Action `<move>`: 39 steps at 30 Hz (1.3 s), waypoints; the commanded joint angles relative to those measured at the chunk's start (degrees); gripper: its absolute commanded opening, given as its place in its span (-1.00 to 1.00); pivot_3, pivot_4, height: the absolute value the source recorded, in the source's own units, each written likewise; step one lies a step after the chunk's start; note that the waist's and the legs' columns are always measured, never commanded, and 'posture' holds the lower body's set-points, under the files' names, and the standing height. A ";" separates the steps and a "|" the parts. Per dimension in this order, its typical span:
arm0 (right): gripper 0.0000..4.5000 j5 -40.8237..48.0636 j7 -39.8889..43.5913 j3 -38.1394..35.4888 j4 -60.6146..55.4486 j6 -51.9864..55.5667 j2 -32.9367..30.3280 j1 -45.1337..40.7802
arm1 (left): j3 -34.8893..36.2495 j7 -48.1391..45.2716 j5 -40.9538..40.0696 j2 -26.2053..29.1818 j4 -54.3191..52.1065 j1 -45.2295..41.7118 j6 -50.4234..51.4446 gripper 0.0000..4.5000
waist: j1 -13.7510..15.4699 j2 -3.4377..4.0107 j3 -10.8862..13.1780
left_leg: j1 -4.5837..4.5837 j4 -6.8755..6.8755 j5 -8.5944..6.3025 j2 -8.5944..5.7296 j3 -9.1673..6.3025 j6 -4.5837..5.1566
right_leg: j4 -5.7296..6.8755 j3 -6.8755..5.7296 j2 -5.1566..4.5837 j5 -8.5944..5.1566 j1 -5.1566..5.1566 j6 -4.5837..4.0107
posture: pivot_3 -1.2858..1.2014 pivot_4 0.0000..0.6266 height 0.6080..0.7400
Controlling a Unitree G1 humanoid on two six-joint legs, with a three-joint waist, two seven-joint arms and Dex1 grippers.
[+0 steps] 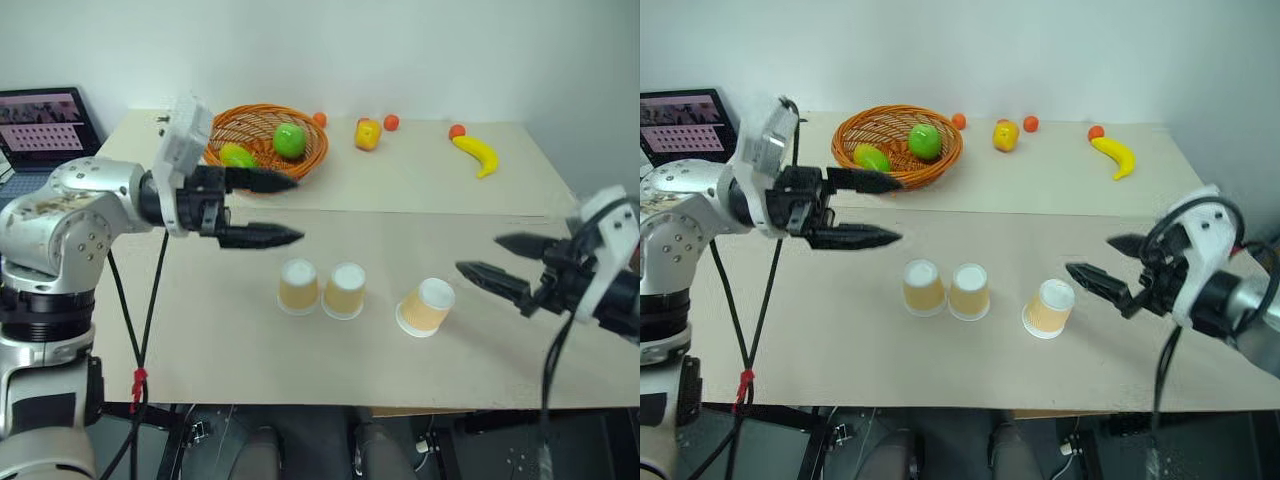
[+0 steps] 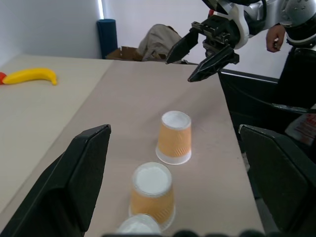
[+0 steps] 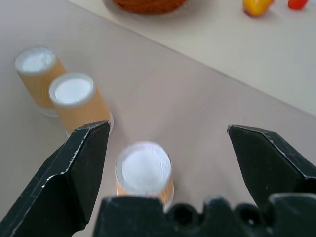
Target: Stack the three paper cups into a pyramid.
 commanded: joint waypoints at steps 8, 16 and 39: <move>1.00 -7.97 5.66 -5.15 -5.17 -11.85 12.92 14.87 | 0.00 1.10 -2.08 -0.38 -1.95 -3.15 1.88 0.97 | -1.35 0.04 -0.02 | 0.54 -0.10 0.00 0.07 0.11 0.00 | 0.13 0.23 0.14 -0.02 0.28 -0.10 | 0.03 -0.52 0.95; 1.00 -16.48 3.28 10.43 -3.54 -20.58 25.00 14.88 | -2.54 0.18 2.30 -1.17 0.43 -4.48 -1.71 0.97 | -1.69 0.24 -0.02 | 0.70 -0.12 -0.01 0.23 0.00 -0.01 | 0.10 0.55 0.54 -0.26 0.54 -0.50 | 0.03 -0.52 0.95; 1.00 -27.08 5.25 27.42 6.45 -24.19 23.29 0.22 | -0.82 3.17 3.20 -1.10 -1.55 -1.93 -1.96 0.97 | -2.01 0.27 -0.01 | 0.71 -0.18 -0.01 0.24 -0.11 -0.01 | 0.16 0.48 0.60 -0.20 0.56 -0.37 | 0.03 -0.52 0.95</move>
